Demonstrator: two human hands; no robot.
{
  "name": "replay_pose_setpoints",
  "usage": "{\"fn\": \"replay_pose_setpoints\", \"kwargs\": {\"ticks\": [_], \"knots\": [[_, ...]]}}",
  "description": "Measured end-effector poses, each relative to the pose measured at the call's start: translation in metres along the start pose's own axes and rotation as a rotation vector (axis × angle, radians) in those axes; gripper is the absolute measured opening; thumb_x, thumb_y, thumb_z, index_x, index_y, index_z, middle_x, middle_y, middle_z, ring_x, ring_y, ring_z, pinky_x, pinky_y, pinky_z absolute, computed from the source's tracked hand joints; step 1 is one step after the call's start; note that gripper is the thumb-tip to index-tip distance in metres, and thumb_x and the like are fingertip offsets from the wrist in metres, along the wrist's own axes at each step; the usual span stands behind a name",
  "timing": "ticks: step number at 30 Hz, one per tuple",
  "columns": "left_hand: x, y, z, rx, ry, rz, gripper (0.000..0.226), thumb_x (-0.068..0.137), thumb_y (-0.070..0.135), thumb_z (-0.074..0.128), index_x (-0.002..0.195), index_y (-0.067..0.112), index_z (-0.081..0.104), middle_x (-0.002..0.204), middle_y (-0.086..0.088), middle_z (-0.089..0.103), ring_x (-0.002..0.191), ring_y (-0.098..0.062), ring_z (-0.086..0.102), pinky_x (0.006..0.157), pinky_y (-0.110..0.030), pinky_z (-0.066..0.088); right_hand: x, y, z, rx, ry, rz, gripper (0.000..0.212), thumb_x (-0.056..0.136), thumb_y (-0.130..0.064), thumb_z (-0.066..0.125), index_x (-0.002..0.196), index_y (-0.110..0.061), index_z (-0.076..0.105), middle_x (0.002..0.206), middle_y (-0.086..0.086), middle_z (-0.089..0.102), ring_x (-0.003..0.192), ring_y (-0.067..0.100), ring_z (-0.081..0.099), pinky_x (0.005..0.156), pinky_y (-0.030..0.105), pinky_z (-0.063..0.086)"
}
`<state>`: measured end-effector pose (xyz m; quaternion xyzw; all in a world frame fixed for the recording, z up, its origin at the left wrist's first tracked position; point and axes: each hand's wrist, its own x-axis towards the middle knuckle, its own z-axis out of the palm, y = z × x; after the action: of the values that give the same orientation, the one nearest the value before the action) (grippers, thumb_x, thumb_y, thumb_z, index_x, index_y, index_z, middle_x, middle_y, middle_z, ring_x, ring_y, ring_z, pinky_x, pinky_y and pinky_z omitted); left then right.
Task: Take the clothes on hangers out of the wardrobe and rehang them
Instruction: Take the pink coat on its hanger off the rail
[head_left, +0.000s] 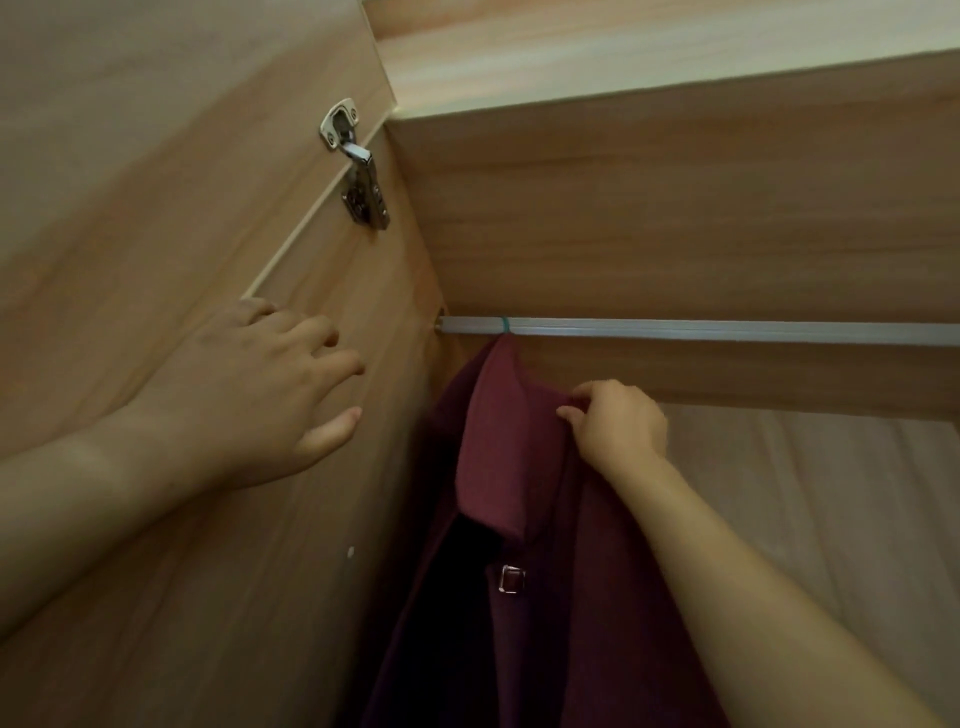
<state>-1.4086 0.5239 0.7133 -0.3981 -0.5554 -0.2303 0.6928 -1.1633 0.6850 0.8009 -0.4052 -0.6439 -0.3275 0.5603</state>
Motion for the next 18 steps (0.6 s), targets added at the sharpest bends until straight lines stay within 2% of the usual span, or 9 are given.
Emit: {"fn": "replay_pose_setpoints", "kwargs": {"ticks": [4,8,10,12,14,18], "knots": [[0.001,0.001,0.001,-0.016,-0.004,-0.011,0.057,0.082,0.058,0.029,0.102,0.023,0.069,0.097,-0.009,0.067,0.085,-0.028,0.066,0.079,-0.044,0.045,0.001,0.019,-0.003,0.134,0.004,0.019,0.033,0.084,-0.045,0.063,0.113,-0.03,0.065,0.114,-0.001,0.067,0.111,0.021,0.057,0.082,0.029,0.045],[0.001,0.002,0.001,-0.027,-0.002,-0.021,0.057,0.081,0.059,0.03,0.102,0.024,0.069,0.097,-0.008,0.067,0.085,-0.028,0.066,0.077,-0.044,0.047,0.015,0.012,-0.01,-0.076,-0.05,-0.021,0.028,0.085,-0.033,0.064,0.112,-0.025,0.064,0.115,0.005,0.064,0.109,0.026,0.058,0.081,0.03,0.045],[0.0,0.002,0.0,-0.033,0.007,-0.019,0.055,0.081,0.058,0.031,0.101,0.024,0.069,0.096,-0.007,0.067,0.085,-0.028,0.066,0.077,-0.044,0.049,0.018,-0.003,-0.008,-0.175,-0.017,-0.007,0.024,0.088,-0.02,0.059,0.111,-0.017,0.063,0.116,0.009,0.062,0.109,0.028,0.059,0.078,0.031,0.045],[0.0,0.002,-0.001,-0.033,0.015,-0.014,0.055,0.081,0.057,0.031,0.101,0.023,0.069,0.095,-0.007,0.067,0.084,-0.028,0.066,0.077,-0.044,0.049,0.015,-0.012,0.0,-0.21,0.006,-0.025,0.021,0.09,-0.015,0.053,0.109,-0.014,0.062,0.114,0.009,0.063,0.106,0.027,0.06,0.072,0.029,0.041],[-0.001,0.002,0.0,-0.038,0.023,-0.015,0.055,0.082,0.057,0.031,0.101,0.023,0.069,0.095,-0.007,0.066,0.082,-0.027,0.065,0.078,-0.043,0.047,0.01,-0.011,0.007,-0.181,0.015,-0.051,0.02,0.092,-0.024,0.053,0.108,-0.018,0.063,0.113,0.006,0.064,0.106,0.025,0.059,0.07,0.027,0.038],[-0.001,0.002,0.0,-0.045,0.026,-0.01,0.055,0.082,0.058,0.03,0.101,0.023,0.069,0.095,-0.007,0.066,0.081,-0.027,0.065,0.077,-0.042,0.046,0.011,0.01,0.007,0.014,0.04,0.058,0.032,0.086,-0.042,0.061,0.116,-0.033,0.062,0.114,-0.002,0.066,0.111,0.02,0.057,0.08,0.028,0.043]]}}
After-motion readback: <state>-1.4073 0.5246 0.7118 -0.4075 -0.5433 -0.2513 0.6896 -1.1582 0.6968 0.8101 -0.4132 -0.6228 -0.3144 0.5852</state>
